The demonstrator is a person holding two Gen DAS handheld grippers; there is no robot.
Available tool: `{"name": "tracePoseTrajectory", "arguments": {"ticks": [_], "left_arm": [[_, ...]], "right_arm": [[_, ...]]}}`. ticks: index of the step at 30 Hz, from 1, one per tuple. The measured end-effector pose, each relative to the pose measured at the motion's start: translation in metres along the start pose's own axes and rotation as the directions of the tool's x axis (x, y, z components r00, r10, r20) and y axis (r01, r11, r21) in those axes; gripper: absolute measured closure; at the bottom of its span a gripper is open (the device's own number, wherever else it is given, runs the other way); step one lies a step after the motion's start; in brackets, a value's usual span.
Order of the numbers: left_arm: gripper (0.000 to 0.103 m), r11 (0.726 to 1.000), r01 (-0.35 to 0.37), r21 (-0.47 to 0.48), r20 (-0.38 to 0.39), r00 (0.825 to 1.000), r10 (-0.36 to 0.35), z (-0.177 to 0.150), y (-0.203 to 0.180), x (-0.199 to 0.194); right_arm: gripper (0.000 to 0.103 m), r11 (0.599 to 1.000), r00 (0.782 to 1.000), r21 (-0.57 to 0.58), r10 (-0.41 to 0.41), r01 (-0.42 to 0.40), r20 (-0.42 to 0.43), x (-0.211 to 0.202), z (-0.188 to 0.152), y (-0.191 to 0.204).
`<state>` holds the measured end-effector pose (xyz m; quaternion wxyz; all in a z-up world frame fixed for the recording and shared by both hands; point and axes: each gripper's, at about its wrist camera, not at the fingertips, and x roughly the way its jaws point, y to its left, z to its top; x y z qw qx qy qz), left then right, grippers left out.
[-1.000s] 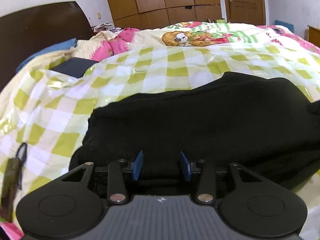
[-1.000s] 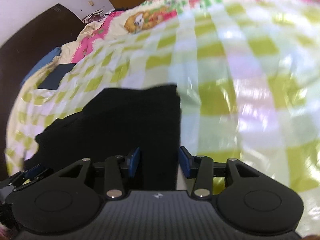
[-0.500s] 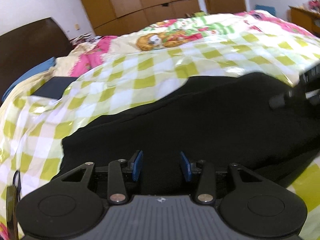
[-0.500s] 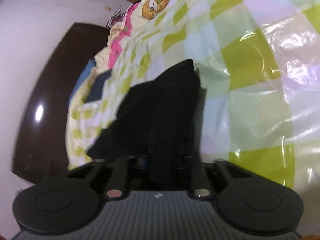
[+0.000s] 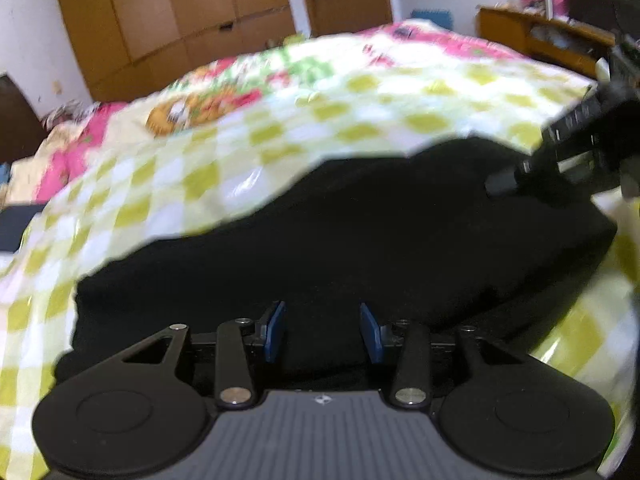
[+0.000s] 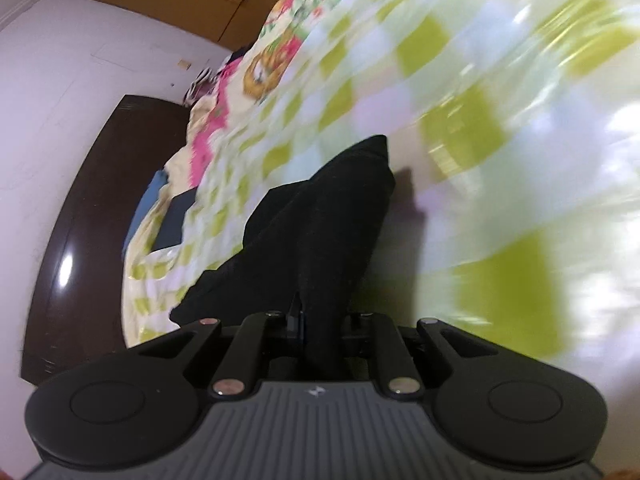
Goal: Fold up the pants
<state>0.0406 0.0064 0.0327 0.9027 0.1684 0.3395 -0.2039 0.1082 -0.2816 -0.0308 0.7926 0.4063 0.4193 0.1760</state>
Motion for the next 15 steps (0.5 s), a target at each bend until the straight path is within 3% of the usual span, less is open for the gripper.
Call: {"name": "tracePoseTrajectory", "arguments": {"ticks": [3, 6, 11, 13, 15], "left_arm": [[0.048, 0.997, -0.058, 0.041, 0.088, 0.995, 0.055, 0.021, -0.017, 0.000], [0.048, 0.991, -0.102, 0.088, 0.122, 0.988, 0.091, 0.042, -0.024, 0.021], [0.048, 0.975, -0.200, 0.096, 0.046, 0.980, 0.196, 0.064, -0.015, 0.081], [0.048, 0.974, -0.209, 0.084, 0.021, 0.978, 0.208, 0.061, -0.012, 0.086], [0.048, 0.969, -0.226, 0.094, 0.044, 0.974, 0.223, 0.052, -0.015, 0.074]], "right_arm": [[0.089, 1.000, 1.000, 0.022, -0.009, 0.008, 0.026, -0.017, -0.003, -0.013], [0.087, 0.998, 0.999, 0.062, 0.009, -0.011, 0.037, -0.019, -0.009, -0.024], [0.087, 0.994, 0.998, 0.108, 0.020, -0.026, 0.052, -0.018, -0.014, -0.036], [0.087, 0.992, 0.998, 0.125, 0.026, -0.033, 0.056, -0.017, -0.015, -0.037], [0.087, 0.992, 0.998, 0.122, 0.022, -0.028, 0.053, -0.019, -0.014, -0.038]]}}
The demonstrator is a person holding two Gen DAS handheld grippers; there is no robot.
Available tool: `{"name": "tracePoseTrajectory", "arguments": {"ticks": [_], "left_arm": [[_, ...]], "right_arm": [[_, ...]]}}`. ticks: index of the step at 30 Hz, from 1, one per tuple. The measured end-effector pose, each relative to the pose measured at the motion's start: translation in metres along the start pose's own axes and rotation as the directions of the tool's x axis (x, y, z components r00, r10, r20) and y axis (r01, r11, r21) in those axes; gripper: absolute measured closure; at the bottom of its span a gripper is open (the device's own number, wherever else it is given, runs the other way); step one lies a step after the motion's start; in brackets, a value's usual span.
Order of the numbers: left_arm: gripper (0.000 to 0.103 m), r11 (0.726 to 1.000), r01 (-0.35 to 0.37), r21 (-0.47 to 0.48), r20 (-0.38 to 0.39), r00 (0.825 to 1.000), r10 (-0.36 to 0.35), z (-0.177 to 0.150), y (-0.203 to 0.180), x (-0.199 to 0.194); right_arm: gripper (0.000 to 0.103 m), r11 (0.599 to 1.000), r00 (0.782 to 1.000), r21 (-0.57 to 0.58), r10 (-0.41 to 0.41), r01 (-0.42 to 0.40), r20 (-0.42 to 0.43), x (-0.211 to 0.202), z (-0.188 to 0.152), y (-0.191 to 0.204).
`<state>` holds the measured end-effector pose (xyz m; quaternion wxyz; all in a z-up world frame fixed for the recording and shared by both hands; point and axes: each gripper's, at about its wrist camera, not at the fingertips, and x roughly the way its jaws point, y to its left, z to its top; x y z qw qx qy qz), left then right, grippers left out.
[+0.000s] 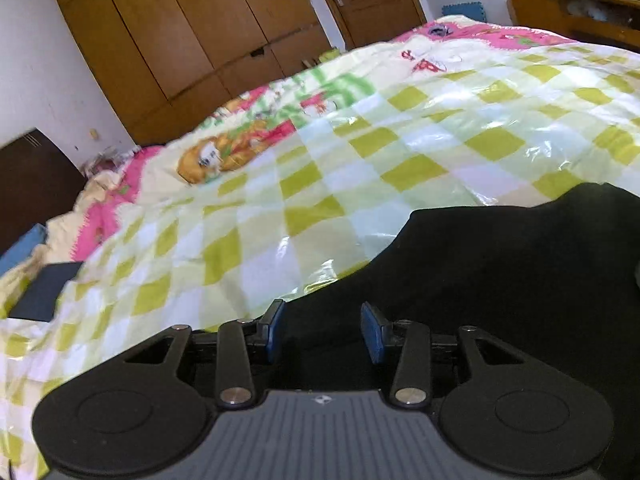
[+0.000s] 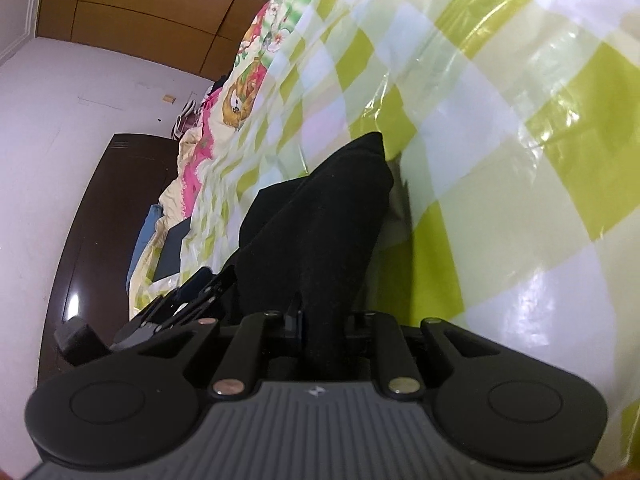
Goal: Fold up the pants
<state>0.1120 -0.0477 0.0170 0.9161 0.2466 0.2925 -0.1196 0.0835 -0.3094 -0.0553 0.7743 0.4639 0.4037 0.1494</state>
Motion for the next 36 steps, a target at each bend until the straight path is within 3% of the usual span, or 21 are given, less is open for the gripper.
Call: {"name": "tracePoseTrajectory", "arguments": {"ticks": [4, 7, 13, 19, 23, 28, 31, 36], "left_arm": [[0.048, 0.999, 0.039, 0.027, -0.035, 0.999, -0.038, -0.025, -0.007, -0.015], [0.048, 0.997, 0.029, 0.067, -0.040, 0.999, -0.026, -0.041, -0.016, -0.026], [0.048, 0.996, 0.079, 0.040, -0.035, 0.996, -0.078, -0.065, -0.010, -0.065], [0.048, 0.993, 0.120, -0.005, 0.000, 0.993, -0.120, -0.088, -0.003, -0.087], [0.048, 0.987, 0.145, -0.064, 0.018, 0.989, -0.144, -0.092, 0.004, -0.088], [0.047, 0.964, 0.203, -0.173, 0.046, 0.979, -0.198, -0.097, 0.027, -0.094], [0.047, 0.950, 0.202, -0.238, 0.081, 0.979, -0.187, -0.102, 0.046, -0.103], [0.047, 0.915, 0.201, -0.350, 0.108, 0.979, -0.174, -0.124, 0.082, -0.116]], "right_arm": [[0.086, 1.000, 1.000, 0.008, 0.004, -0.004, -0.006, -0.003, 0.000, -0.005], [0.086, 1.000, 1.000, 0.003, -0.010, 0.010, 0.005, -0.003, -0.003, -0.001], [0.087, 1.000, 0.999, -0.008, -0.028, 0.028, 0.043, -0.008, -0.008, 0.019], [0.088, 0.997, 0.997, -0.072, -0.022, 0.027, 0.075, -0.017, -0.010, 0.070], [0.088, 0.986, 0.996, -0.159, -0.043, 0.055, 0.077, -0.010, -0.013, 0.126], [0.087, 0.963, 0.996, -0.257, -0.076, 0.087, 0.054, 0.028, -0.025, 0.202], [0.087, 0.941, 0.994, -0.320, -0.112, 0.110, 0.014, 0.070, -0.039, 0.241], [0.087, 0.912, 0.974, -0.364, -0.219, 0.188, -0.048, 0.145, -0.060, 0.274]]}}
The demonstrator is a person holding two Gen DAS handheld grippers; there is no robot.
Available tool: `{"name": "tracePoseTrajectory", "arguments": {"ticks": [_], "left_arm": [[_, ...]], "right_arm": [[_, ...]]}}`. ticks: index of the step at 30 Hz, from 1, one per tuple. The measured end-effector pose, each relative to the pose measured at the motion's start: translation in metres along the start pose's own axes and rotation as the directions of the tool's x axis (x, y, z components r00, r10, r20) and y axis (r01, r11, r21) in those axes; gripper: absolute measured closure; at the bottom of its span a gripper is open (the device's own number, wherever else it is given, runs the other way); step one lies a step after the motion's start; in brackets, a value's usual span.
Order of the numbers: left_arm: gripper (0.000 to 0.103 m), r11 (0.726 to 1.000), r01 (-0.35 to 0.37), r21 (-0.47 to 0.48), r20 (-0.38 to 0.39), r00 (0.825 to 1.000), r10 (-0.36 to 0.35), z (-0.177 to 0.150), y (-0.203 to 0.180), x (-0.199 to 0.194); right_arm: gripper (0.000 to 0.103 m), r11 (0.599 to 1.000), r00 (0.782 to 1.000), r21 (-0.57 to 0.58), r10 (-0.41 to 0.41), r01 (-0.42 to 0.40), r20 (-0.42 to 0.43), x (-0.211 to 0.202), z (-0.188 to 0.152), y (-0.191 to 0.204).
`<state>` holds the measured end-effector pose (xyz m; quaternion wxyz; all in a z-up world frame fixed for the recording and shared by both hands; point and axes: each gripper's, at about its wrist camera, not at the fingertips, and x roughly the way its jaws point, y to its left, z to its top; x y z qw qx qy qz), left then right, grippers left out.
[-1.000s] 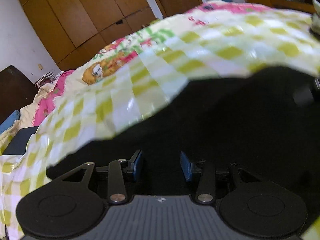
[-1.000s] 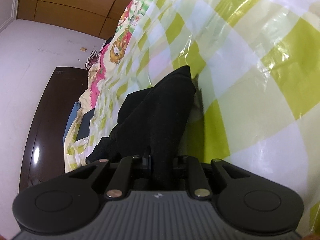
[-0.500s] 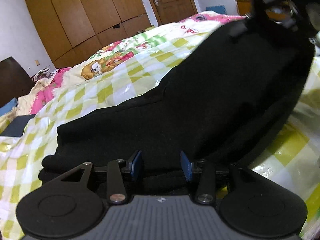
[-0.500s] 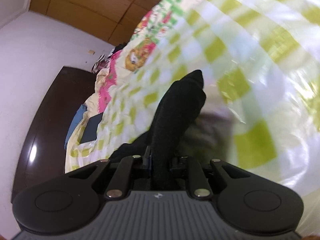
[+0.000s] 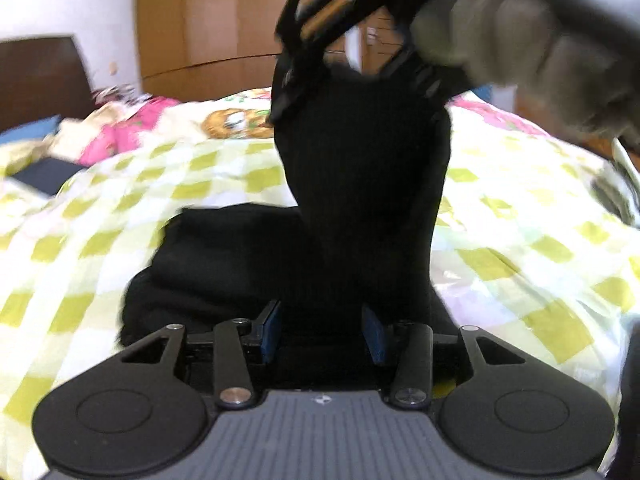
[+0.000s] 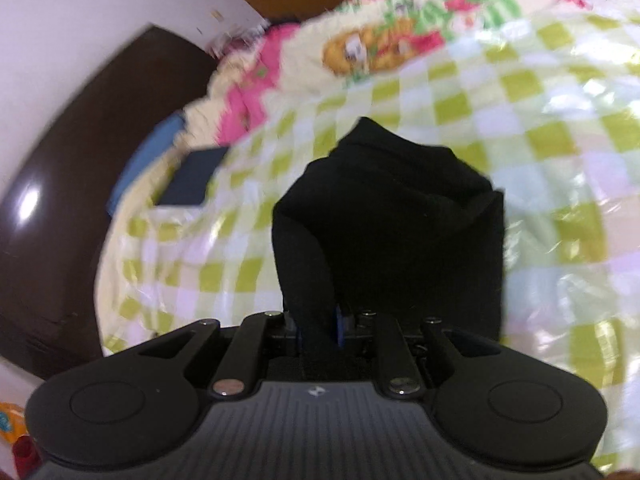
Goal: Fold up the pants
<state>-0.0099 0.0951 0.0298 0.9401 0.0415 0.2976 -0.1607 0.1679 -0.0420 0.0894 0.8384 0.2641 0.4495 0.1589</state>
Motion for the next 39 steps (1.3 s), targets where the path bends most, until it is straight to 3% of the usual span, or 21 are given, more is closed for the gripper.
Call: {"name": "tracePoseTrajectory", "arguments": {"ticks": [4, 6, 8, 12, 14, 18, 20, 24, 27, 33, 36, 39], "left_arm": [[0.047, 0.997, 0.002, -0.081, 0.007, 1.000, -0.002, -0.005, 0.028, -0.011], [0.047, 0.995, -0.001, -0.104, 0.004, 1.000, 0.001, -0.008, 0.038, -0.012], [0.047, 0.991, 0.002, -0.130, 0.008, 1.000, -0.001, -0.010, 0.048, -0.013], [0.047, 0.986, 0.001, -0.169, 0.017, 1.000, 0.002, -0.013, 0.059, -0.015], [0.046, 0.985, -0.011, -0.172, 0.021, 1.000, 0.015, -0.015, 0.062, -0.017], [0.046, 0.983, -0.031, -0.180, 0.020, 0.999, 0.035, -0.016, 0.066, -0.019], [0.046, 0.984, -0.046, -0.174, 0.024, 0.998, 0.051, -0.016, 0.066, -0.020], [0.046, 0.979, -0.139, -0.149, 0.085, 0.984, 0.153, -0.013, 0.070, -0.039], [0.042, 0.979, -0.112, -0.173, 0.115, 0.984, 0.133, 0.000, 0.076, -0.049], [0.042, 0.993, -0.096, -0.075, 0.170, 0.980, 0.107, 0.031, 0.069, -0.023], [0.042, 0.993, -0.105, -0.049, 0.108, 0.988, 0.110, 0.039, 0.077, 0.006], [0.038, 0.977, -0.206, 0.045, 0.000, 0.978, 0.206, 0.032, 0.085, 0.037]], "right_arm": [[0.084, 0.996, 0.995, -0.057, -0.072, 0.068, -0.069, 0.048, -0.016, 0.027], [0.077, 0.993, 0.990, -0.061, -0.108, 0.102, -0.091, 0.068, -0.022, 0.034], [0.066, 0.995, 0.990, -0.034, -0.100, 0.097, -0.100, 0.079, -0.028, 0.035], [0.062, 0.996, 0.990, 0.004, -0.091, 0.092, -0.112, 0.090, -0.030, 0.034], [0.062, 0.998, 0.992, -0.023, -0.066, 0.064, -0.110, 0.087, -0.028, 0.040], [0.062, 0.998, 0.987, 0.001, 0.063, -0.063, -0.146, 0.076, -0.022, 0.049], [0.062, 0.997, 0.991, -0.014, 0.078, -0.080, -0.111, 0.069, -0.020, 0.053], [0.062, 0.987, 0.998, -0.157, -0.031, 0.023, -0.047, 0.063, -0.013, 0.054], [0.062, 0.973, 0.996, -0.224, -0.066, 0.050, -0.062, 0.069, -0.008, 0.050], [0.062, 0.960, 0.994, -0.272, -0.083, 0.062, -0.067, 0.082, 0.006, 0.042], [0.062, 0.965, 0.995, -0.259, -0.059, 0.037, -0.078, 0.085, 0.012, 0.030], [0.062, 0.970, 0.993, -0.243, -0.057, 0.029, -0.106, 0.098, 0.013, 0.017]]}}
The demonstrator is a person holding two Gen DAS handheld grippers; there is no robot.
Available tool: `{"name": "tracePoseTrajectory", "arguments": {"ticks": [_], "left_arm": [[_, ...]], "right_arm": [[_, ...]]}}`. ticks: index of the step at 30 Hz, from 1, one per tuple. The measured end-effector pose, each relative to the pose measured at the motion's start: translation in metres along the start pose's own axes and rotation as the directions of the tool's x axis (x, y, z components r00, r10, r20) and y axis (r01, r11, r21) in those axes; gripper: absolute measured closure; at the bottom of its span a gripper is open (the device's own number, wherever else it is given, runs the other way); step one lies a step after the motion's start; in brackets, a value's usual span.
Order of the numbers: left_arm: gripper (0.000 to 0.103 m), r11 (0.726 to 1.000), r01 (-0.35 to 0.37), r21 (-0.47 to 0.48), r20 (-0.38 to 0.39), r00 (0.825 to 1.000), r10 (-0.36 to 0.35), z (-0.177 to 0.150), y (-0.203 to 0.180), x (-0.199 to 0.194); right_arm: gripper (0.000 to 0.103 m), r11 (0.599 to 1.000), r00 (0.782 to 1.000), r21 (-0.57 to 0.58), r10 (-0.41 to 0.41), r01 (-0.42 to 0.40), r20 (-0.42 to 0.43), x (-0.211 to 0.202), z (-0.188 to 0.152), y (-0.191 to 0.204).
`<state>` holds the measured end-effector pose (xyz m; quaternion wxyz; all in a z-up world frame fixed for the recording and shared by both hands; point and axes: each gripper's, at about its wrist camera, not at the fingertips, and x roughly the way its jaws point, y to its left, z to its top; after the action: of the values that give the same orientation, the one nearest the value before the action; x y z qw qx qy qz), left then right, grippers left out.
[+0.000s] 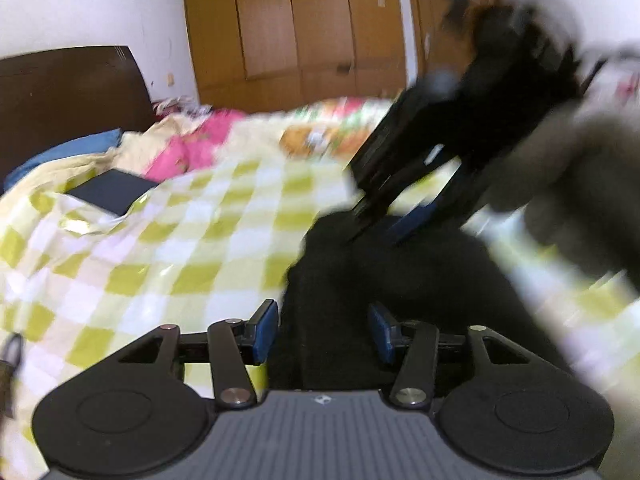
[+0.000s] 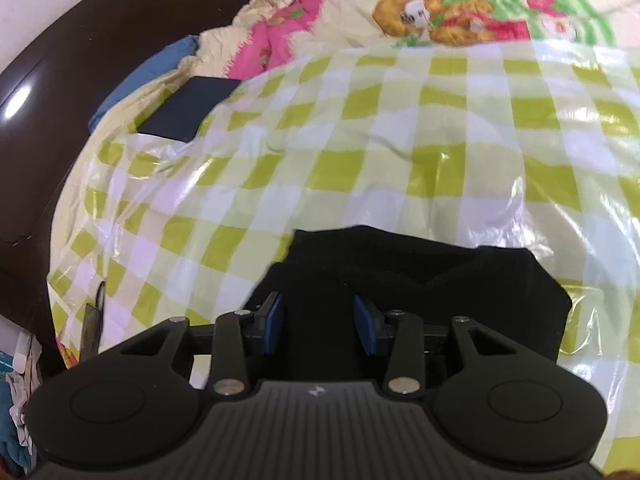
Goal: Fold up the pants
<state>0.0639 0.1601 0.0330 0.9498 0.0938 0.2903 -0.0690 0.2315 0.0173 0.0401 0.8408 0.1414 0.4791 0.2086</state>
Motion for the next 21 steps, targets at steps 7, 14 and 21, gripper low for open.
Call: {"name": "tracePoseTrajectory", "arguments": {"ticks": [7, 14, 21], "left_arm": [[0.034, 0.992, -0.065, 0.112, -0.051, 0.996, 0.071, -0.011, -0.002, 0.016], [0.031, 0.991, -0.085, 0.106, -0.077, 0.993, 0.093, -0.004, -0.003, 0.015], [0.032, 0.996, -0.037, 0.079, -0.084, 0.995, 0.044, 0.008, -0.004, 0.008]], "right_arm": [[0.058, 0.996, 0.997, 0.057, 0.069, -0.066, -0.046, 0.039, -0.005, -0.016], [0.056, 0.993, 0.990, 0.062, 0.089, -0.096, 0.108, -0.041, -0.029, -0.048], [0.053, 0.981, 0.998, 0.189, 0.021, -0.032, 0.062, -0.077, -0.091, -0.108]]}}
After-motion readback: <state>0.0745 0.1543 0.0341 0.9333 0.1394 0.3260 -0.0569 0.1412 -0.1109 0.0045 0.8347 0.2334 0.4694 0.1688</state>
